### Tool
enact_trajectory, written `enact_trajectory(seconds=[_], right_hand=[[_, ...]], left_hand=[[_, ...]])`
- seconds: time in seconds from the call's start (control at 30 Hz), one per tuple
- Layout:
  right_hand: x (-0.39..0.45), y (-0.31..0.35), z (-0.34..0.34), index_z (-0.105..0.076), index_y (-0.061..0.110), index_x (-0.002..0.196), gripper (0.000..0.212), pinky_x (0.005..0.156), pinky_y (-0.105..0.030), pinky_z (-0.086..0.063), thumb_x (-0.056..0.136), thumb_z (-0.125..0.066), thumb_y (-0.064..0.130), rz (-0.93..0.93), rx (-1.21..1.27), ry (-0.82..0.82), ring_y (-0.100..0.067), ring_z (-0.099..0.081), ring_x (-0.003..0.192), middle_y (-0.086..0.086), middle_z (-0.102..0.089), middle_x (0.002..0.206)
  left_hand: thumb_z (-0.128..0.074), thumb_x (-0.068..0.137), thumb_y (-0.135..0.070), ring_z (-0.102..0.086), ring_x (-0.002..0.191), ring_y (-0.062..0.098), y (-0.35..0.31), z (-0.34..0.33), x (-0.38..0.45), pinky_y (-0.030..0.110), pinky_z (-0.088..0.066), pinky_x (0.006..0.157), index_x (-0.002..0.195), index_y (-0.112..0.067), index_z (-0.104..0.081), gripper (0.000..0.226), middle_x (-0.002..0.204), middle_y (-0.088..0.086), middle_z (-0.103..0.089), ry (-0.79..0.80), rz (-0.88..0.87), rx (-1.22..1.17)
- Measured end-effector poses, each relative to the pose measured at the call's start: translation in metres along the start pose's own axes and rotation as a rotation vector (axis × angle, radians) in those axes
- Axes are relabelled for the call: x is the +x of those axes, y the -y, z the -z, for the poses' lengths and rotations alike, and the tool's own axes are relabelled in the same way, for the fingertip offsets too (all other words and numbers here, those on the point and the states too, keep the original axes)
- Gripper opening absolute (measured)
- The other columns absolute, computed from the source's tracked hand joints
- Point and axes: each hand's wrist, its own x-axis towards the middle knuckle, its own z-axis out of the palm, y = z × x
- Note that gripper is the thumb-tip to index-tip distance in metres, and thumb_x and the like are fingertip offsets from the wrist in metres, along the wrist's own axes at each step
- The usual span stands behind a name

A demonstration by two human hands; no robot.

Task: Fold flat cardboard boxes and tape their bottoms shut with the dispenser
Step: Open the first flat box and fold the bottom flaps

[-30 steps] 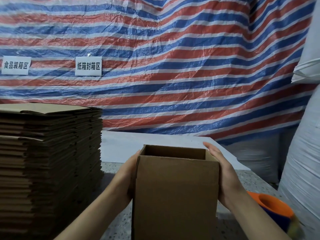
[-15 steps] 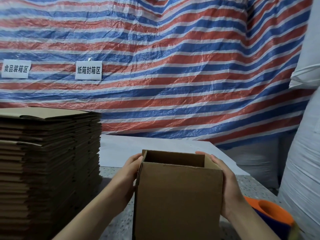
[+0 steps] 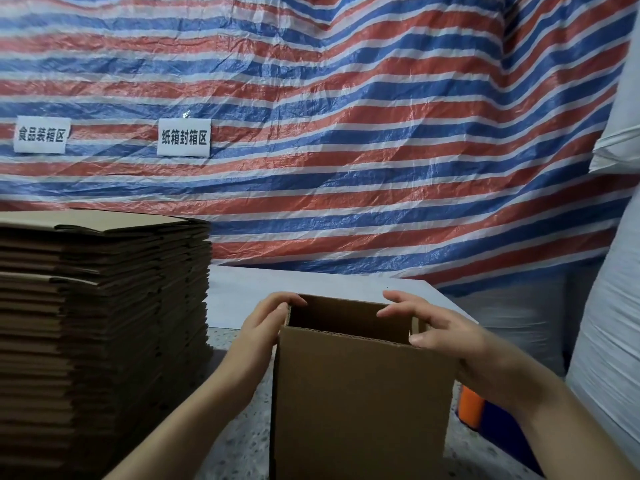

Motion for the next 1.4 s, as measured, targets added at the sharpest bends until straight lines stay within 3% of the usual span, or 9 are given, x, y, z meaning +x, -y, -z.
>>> enact_trajectory(seconds=[0.1,0.23,0.4,0.5,0.73,1.0,1.13,1.27,1.4], right_hand=[[0.003,0.001,-0.003,-0.068,0.052,0.116,0.061,0.104,-0.027,-0.045,0.057,-0.073,0.064,0.003,0.001,0.018,0.010,-0.037,0.131,0.050,-0.042,0.132],[-0.003,0.000,-0.007,-0.067,0.051,0.118,0.062,0.100,-0.034,-0.054,0.057,-0.075,0.064,-0.005,0.120,-0.028,-0.003,-0.056,0.123,0.040,-0.053,0.128],[-0.003,-0.011,-0.013,-0.068,0.033,0.127,0.040,0.098,-0.040,-0.056,0.097,-0.047,0.050,0.038,0.448,-0.167,-0.020,-0.063,0.123,0.002,-0.065,0.135],[-0.003,-0.024,-0.011,-0.069,0.015,0.125,0.042,0.092,-0.042,-0.059,0.097,-0.041,0.028,0.061,0.745,-0.203,-0.031,-0.063,0.122,-0.012,-0.064,0.135],[0.002,-0.032,-0.025,-0.070,0.042,0.118,0.034,0.082,-0.030,-0.060,0.088,-0.060,0.032,-0.041,0.341,-0.202,-0.015,-0.068,0.113,0.010,-0.072,0.118],[0.006,-0.025,-0.027,-0.075,0.019,0.106,0.026,0.078,-0.034,-0.061,0.101,-0.054,0.003,-0.211,0.191,-0.180,-0.023,-0.074,0.096,-0.008,-0.077,0.100],[0.007,-0.034,-0.028,-0.071,0.012,0.097,0.014,0.060,-0.028,-0.058,0.098,-0.060,0.006,-0.192,0.190,-0.267,-0.021,-0.074,0.078,-0.012,-0.075,0.089],[0.008,-0.035,-0.031,-0.075,0.025,0.072,0.026,0.060,-0.026,-0.058,0.092,-0.061,0.034,-0.145,0.292,-0.331,-0.020,-0.074,0.073,-0.011,-0.076,0.083],[0.013,-0.046,-0.033,-0.071,0.028,0.072,0.041,0.060,-0.024,-0.055,0.102,-0.045,0.039,-0.165,0.334,-0.344,-0.013,-0.071,0.066,-0.001,-0.074,0.076]], left_hand=[[-0.063,0.090,-0.035,-0.063,0.114,0.019,-0.002,0.003,-0.002,0.037,-0.053,0.091,0.119,-0.046,-0.065,0.032,0.126,-0.004,-0.063,0.042,0.035,-0.056],[-0.071,0.085,-0.009,-0.073,0.091,0.026,0.003,0.002,0.000,0.031,-0.058,0.062,0.143,-0.046,-0.039,0.076,0.128,0.009,-0.064,0.172,0.317,-0.232],[-0.059,0.093,0.001,-0.072,0.085,0.029,0.006,-0.003,-0.002,0.030,-0.055,0.052,0.141,-0.045,-0.040,0.069,0.135,0.005,-0.057,0.040,0.308,-0.283],[-0.058,0.092,0.005,-0.070,0.080,0.024,0.007,-0.005,-0.005,0.029,-0.052,0.049,0.112,-0.038,-0.063,0.047,0.121,-0.002,-0.061,-0.019,0.199,-0.268],[-0.050,0.099,-0.003,-0.071,0.072,0.015,0.002,-0.004,-0.005,0.022,-0.052,0.051,0.109,-0.034,-0.072,0.039,0.096,0.006,-0.075,0.092,0.291,-0.156],[-0.054,0.098,-0.017,-0.071,0.071,0.020,-0.001,0.001,-0.005,0.027,-0.054,0.054,0.103,-0.041,-0.072,0.030,0.088,0.008,-0.075,0.141,0.326,-0.135],[-0.057,0.096,-0.010,-0.067,0.066,0.021,0.001,0.005,-0.006,0.028,-0.051,0.050,0.094,-0.022,-0.071,0.018,0.085,0.013,-0.071,0.129,0.284,-0.164],[-0.053,0.100,-0.017,-0.062,0.072,0.026,0.006,-0.006,-0.008,0.032,-0.048,0.060,0.079,-0.011,-0.069,0.026,0.081,0.014,-0.068,-0.006,0.217,-0.068],[-0.031,0.087,-0.070,-0.069,0.104,0.022,0.007,0.002,-0.006,0.039,-0.050,0.092,0.106,-0.018,-0.071,0.068,0.104,0.005,-0.075,0.118,0.258,-0.024]])
